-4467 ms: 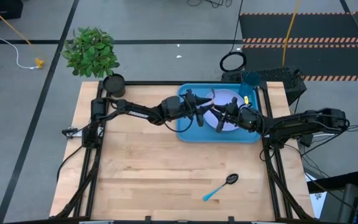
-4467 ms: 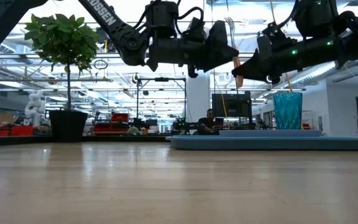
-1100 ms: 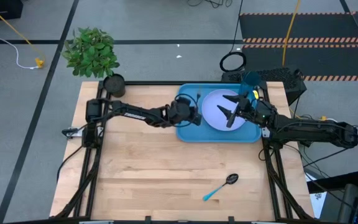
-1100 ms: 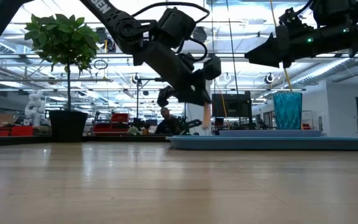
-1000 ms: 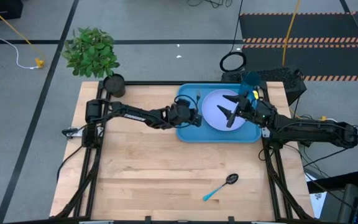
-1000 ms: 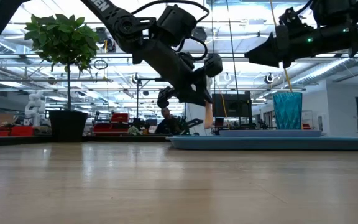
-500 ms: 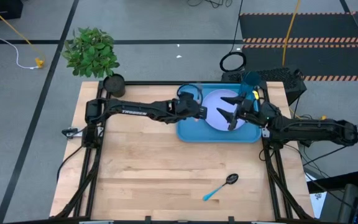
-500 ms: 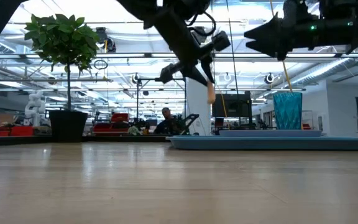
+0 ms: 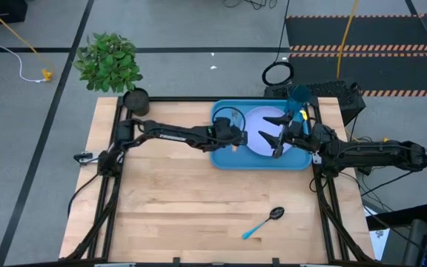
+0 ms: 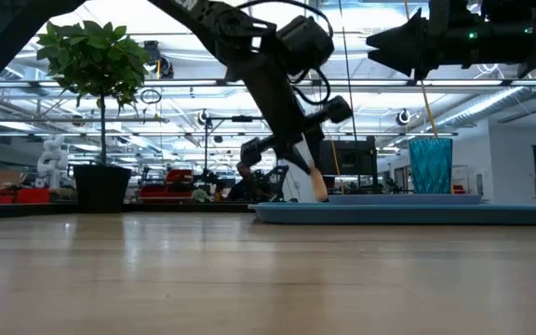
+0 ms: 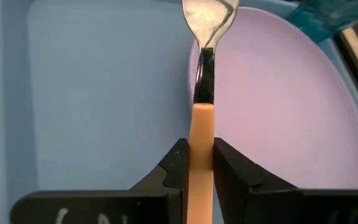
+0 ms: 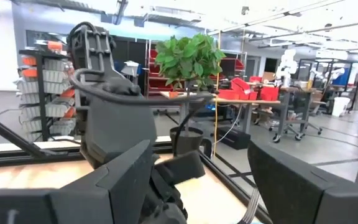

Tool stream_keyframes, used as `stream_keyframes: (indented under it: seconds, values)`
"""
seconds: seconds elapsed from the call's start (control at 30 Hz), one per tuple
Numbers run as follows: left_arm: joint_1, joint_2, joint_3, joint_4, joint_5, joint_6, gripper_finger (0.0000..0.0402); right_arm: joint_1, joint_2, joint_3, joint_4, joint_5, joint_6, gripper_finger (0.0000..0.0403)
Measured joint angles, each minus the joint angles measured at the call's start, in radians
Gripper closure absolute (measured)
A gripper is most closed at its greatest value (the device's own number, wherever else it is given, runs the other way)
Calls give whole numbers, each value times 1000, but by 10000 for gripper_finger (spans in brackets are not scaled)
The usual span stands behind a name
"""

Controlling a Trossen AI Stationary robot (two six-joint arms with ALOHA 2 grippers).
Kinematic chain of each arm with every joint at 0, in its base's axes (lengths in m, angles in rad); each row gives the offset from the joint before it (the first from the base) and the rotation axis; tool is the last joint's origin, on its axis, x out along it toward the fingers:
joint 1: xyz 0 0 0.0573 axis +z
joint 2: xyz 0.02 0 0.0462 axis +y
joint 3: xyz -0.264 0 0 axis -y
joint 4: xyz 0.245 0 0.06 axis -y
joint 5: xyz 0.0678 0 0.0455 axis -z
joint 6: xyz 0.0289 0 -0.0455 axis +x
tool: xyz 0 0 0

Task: Pick and place plate/cup/fork/spoon on tray
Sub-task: Put the brown fork on the blue tray to the left of the purple plate

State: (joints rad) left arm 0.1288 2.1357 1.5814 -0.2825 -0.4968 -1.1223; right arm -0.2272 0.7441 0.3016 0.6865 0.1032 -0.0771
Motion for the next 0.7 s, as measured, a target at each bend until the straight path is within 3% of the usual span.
stream_keyframes:
  seconds: [0.17, 0.4, 0.7]
  values:
    - [24, 14, 1, 0, 80, -30, 350, 0, 0, 0, 25, 4, -14, 143]
    - [92, 51, 0, -3, 312, -78, 350, 0, 0, 0, 47, 4, 28, 143]
    - [105, 85, 0, 29, 383, -93, 350, 0, 1, 0, 37, -1, 39, 143]
